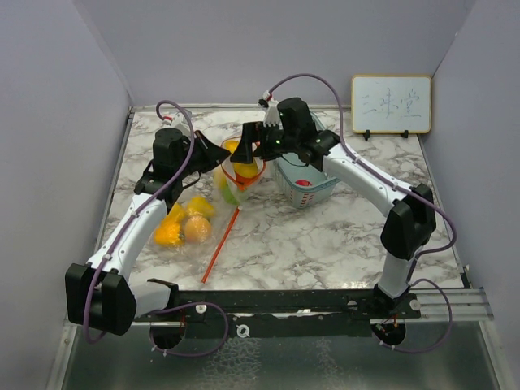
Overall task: Place the food in the zip-top bag and seal the zipper
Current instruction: Place the fake fruit in the zipper food storage bag, then pick up the fake fruit from the bin.
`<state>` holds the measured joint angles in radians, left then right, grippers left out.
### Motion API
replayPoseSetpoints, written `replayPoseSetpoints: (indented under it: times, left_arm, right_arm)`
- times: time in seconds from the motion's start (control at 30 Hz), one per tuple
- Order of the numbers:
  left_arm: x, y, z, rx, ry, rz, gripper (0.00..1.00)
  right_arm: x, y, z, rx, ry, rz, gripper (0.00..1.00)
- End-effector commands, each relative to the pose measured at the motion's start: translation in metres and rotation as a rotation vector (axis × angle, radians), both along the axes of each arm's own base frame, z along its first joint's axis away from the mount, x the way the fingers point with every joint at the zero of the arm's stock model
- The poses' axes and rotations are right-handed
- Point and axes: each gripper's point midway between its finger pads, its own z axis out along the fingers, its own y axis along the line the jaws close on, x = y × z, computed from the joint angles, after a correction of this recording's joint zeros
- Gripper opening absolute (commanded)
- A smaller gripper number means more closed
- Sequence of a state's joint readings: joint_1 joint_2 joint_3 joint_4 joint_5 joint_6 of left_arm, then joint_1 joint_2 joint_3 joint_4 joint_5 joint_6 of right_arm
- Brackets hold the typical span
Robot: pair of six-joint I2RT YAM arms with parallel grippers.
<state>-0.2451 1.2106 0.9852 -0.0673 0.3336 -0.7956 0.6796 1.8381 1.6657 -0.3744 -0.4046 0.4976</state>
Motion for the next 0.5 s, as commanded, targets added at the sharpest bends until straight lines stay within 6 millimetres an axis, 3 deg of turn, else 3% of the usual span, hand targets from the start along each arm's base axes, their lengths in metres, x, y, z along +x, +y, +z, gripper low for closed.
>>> replayPoseSetpoints:
  times: [0.0,0.13,0.23,0.33,0.47]
  left_arm:
    - [-0.005,-0.005,0.022,-0.035,-0.070,-0.027,0.00]
    - [-0.004,-0.004,0.025,-0.033,-0.073,-0.020,0.00]
    - [-0.004,-0.003,0.038,-0.056,-0.084,-0.007,0.00]
    - [-0.004,-0.005,0.061,-0.091,-0.136,-0.012,0.00]
    - [-0.003,-0.005,0.060,-0.162,-0.134,0.007,0.00]
  right_arm:
    - [0.003,-0.024,0.063,-0.025,-0.168,-0.074,1.00]
    - [0.018,-0.058,0.074,-0.107,-0.206,-0.213,1.00]
    - [0.036,-0.096,0.073,-0.193,-0.190,-0.328,1.00]
    - [0.047,-0.136,0.053,-0.316,-0.115,-0.396,1.00]
    - [0.051,-0.172,0.016,-0.449,-0.029,-0.430,1.00]
